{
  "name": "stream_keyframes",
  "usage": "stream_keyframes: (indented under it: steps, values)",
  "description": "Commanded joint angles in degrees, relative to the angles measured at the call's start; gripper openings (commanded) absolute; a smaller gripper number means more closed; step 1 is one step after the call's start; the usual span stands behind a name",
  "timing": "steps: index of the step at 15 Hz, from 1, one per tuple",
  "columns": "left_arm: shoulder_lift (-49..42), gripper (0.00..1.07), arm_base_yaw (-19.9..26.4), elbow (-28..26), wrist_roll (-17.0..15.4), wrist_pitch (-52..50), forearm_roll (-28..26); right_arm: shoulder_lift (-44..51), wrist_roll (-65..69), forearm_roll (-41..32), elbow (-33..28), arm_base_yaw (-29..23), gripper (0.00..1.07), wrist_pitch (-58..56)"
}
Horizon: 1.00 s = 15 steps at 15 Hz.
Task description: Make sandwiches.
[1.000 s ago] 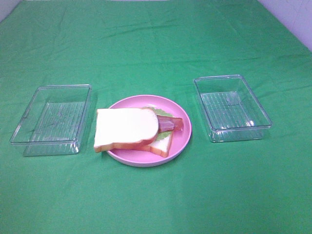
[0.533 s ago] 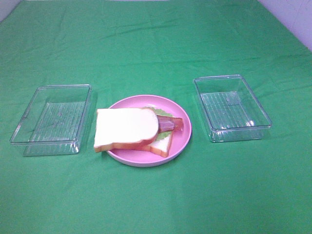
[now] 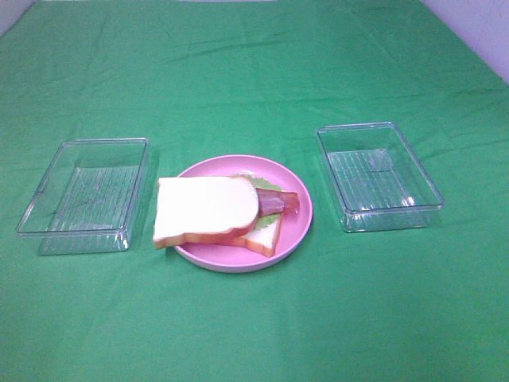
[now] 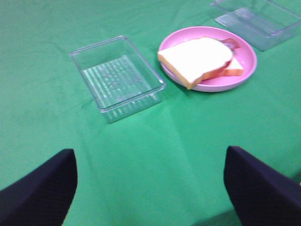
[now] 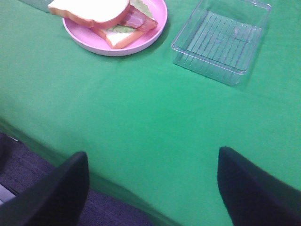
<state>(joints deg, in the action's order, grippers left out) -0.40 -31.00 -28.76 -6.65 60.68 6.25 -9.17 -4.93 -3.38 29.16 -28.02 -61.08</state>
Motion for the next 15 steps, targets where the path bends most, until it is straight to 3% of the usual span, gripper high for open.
stream_keyframes:
  steps: [1,3,4,5,7,10,15]
  values:
    - [-0.4,0.8,10.08,0.11,-0.11,-0.57,-0.17,0.0,-0.74,-0.34,-0.11,5.39,0.71,0.4]
    - [-0.4,0.8,17.25,0.11,-0.11,-0.57,-0.17,0.0,-0.74,-0.34,-0.11,10.37,0.71,0.4]
    - [-0.4,0.8,22.4,0.11,-0.11,-0.57,-0.17,0.0,-0.74,-0.34,-0.11,15.41,0.71,0.4]
    - [-0.4,0.8,23.38,0.11,-0.11,-0.57,-0.17,0.0,-0.74,-0.34,-0.11,16.79,0.71,0.4]
    - [-1.32,0.8,27.16,0.11,-0.11,-0.57,-0.17,0.11,-0.74,-0.34,-0.11,25.04,0.71,0.4]
    - [-1.38,0.8,27.33,0.11,-0.11,-0.57,-0.17,3.67,-0.74,-0.34,-0.11,29.91,0.71,0.34]
    - [-1.32,0.8,27.33,0.11,-0.11,-0.57,-0.17,10.49,-0.74,-0.63,-0.11,29.91,0.71,0.4]
